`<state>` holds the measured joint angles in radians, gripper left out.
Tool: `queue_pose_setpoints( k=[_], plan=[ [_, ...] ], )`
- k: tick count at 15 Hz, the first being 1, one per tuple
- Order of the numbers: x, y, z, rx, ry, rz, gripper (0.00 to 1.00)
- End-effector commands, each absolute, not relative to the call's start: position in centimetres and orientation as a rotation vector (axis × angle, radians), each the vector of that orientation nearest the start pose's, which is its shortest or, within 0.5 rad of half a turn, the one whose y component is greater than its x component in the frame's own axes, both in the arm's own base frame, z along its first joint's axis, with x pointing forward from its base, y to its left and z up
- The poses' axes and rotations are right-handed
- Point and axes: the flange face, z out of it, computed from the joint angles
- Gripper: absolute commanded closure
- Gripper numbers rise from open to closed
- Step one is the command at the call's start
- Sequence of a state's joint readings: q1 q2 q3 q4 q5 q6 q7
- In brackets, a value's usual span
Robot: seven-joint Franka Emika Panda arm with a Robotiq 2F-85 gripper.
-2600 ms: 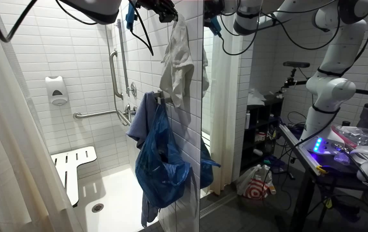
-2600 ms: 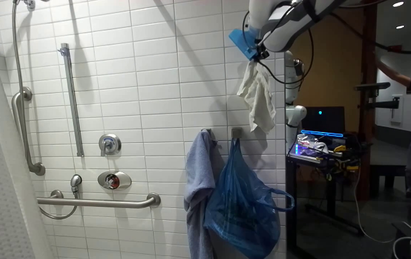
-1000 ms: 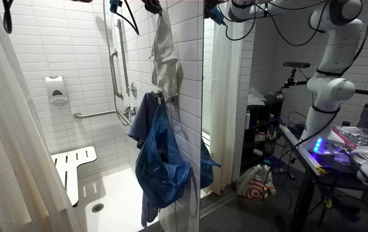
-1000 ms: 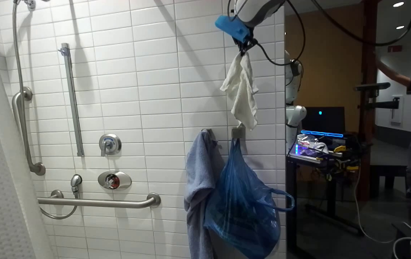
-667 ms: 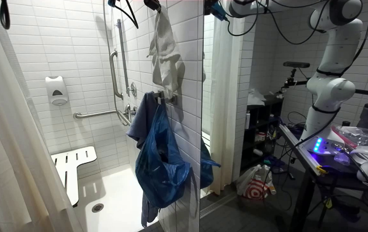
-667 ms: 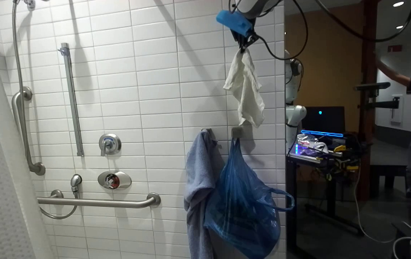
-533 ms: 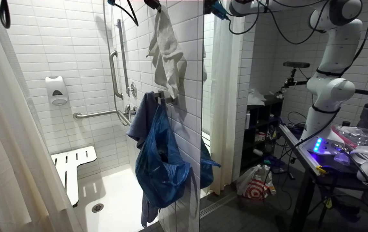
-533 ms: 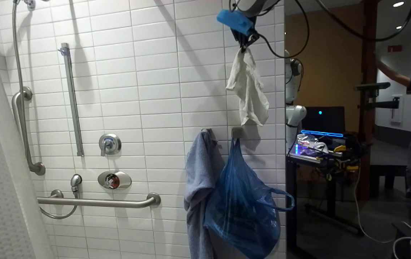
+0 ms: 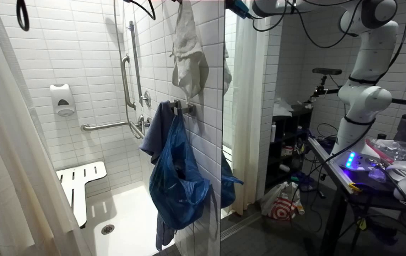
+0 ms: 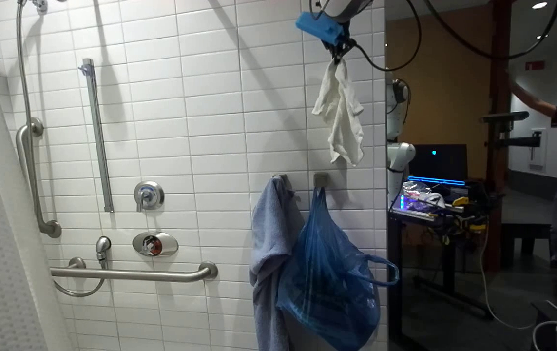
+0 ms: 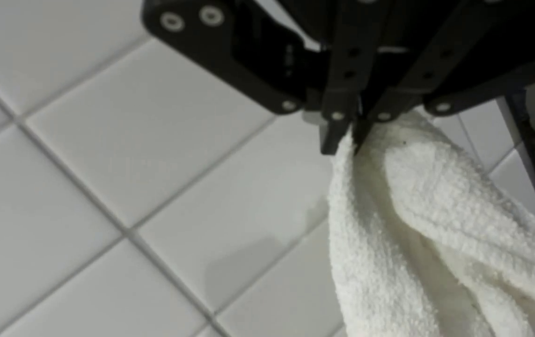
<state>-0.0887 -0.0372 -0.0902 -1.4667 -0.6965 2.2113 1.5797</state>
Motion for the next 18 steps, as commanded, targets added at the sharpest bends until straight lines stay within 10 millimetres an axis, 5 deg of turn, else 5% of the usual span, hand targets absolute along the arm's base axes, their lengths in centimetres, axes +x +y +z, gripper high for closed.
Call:
queue_pose_setpoints(
  k=[1, 8, 16, 18],
  plan=[
    [57.0, -11.3, 80.0, -1.740, 1.962, -1.738, 0.99],
    [58.1, -9.5, 80.8, -1.297, 1.839, -2.081, 0.99],
    [59.7, -12.7, 79.8, -0.826, 1.959, -2.271, 0.99],
    [59.9, -13.2, 81.1, -0.800, 1.977, -2.272, 0.99]
  ],
)
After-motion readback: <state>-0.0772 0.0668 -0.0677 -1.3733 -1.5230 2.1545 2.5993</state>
